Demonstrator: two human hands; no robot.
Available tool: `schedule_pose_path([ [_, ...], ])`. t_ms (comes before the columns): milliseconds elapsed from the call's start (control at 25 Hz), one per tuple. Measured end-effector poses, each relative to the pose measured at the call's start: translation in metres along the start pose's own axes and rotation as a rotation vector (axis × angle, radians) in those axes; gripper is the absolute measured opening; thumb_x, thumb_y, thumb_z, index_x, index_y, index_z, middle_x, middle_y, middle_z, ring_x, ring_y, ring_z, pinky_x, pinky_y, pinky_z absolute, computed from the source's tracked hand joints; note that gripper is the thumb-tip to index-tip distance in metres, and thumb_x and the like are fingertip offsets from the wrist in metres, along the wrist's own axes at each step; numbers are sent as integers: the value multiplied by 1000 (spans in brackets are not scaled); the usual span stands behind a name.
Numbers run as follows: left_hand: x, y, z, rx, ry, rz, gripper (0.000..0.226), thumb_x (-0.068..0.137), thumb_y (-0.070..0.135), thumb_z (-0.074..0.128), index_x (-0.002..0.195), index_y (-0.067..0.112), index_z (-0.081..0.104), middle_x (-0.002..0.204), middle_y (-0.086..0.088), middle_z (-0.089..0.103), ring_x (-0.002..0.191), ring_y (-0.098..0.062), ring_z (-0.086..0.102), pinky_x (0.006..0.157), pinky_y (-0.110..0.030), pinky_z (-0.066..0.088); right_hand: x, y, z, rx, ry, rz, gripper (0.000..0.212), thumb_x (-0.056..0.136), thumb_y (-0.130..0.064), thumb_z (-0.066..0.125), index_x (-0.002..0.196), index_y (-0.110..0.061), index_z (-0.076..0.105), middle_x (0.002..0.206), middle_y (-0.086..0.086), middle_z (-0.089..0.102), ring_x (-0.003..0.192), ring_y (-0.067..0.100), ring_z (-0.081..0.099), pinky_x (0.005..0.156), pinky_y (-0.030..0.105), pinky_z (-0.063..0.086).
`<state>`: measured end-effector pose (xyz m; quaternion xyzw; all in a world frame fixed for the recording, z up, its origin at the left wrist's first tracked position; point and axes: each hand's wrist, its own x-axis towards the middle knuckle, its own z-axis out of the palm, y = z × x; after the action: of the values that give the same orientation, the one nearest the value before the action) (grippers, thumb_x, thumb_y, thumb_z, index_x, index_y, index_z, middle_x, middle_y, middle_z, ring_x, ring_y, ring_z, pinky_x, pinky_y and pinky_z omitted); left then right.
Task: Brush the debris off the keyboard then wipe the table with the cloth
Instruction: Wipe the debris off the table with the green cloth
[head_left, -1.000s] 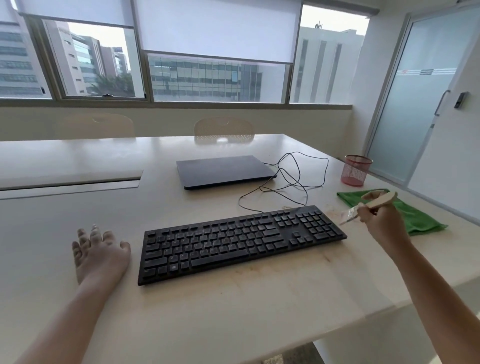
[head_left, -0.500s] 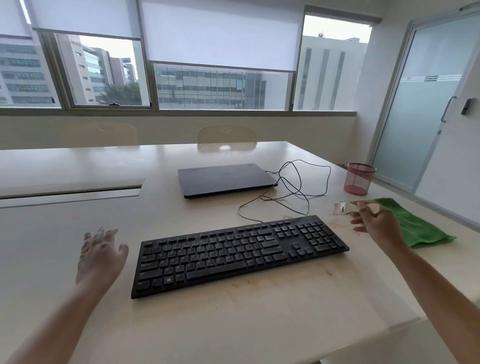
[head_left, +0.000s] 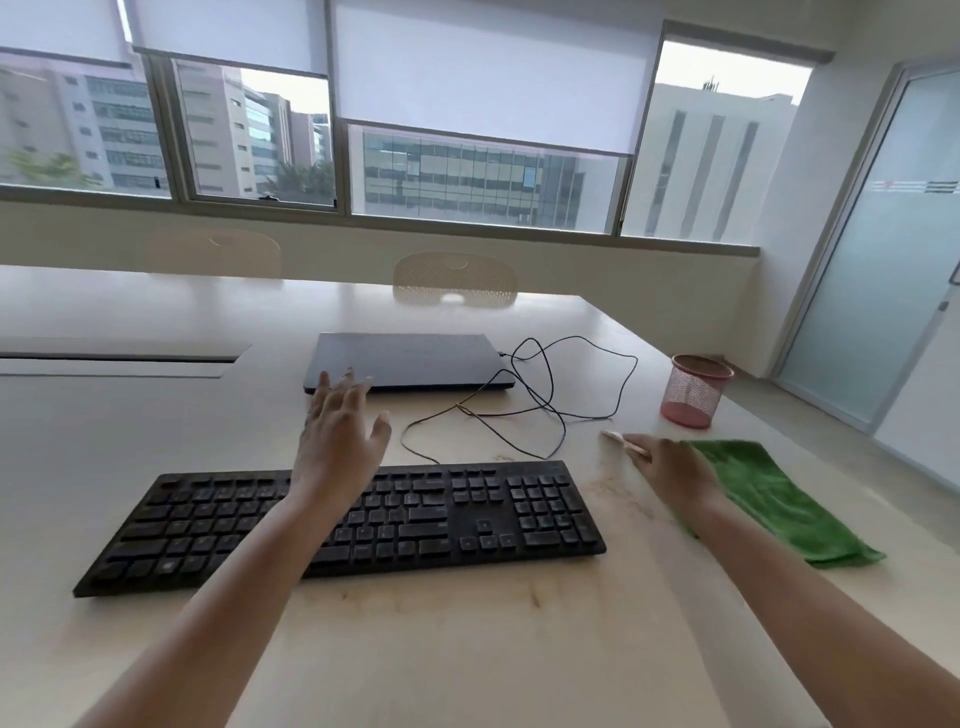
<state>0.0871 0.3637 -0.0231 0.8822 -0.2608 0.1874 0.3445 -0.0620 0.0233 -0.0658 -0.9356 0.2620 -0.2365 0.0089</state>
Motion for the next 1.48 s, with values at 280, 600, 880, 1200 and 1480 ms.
schedule_pose_path([
  [280,-15,105,48,-151,-167,67,50,97,31,43,144,17,32,157,0,15,146,-16,-1,117,-31,7,18,2,20,-247,-116,-113,32,93,-19,36,117,-18,58,103,11,68,96,28,61,85,33,45],
  [600,-44,167,94,-159,-405,106,46,98,30,41,142,18,34,157,0,18,146,-14,-4,116,-30,7,38,27,23,-397,-242,-89,56,91,-1,31,141,-24,35,115,9,64,108,25,56,94,39,44],
  [880,-55,195,121,-233,-154,54,47,95,19,45,141,15,33,149,-4,35,146,-20,9,116,-25,5,33,40,2,-147,-315,-160,66,88,-19,56,147,-18,26,131,6,54,117,25,53,95,38,45],
  [1200,-56,240,162,-193,-204,73,40,93,19,49,132,11,43,131,-6,51,124,-24,43,103,-30,33,-10,132,-50,350,-113,104,51,87,-24,64,135,-15,49,132,11,56,118,25,54,96,31,41],
  [1480,-55,268,200,347,-487,39,46,95,45,43,119,8,57,124,-10,52,117,-28,44,97,-38,34,-26,188,-36,11,-287,501,61,89,-48,55,134,-8,44,132,14,53,120,31,49,95,36,43],
])
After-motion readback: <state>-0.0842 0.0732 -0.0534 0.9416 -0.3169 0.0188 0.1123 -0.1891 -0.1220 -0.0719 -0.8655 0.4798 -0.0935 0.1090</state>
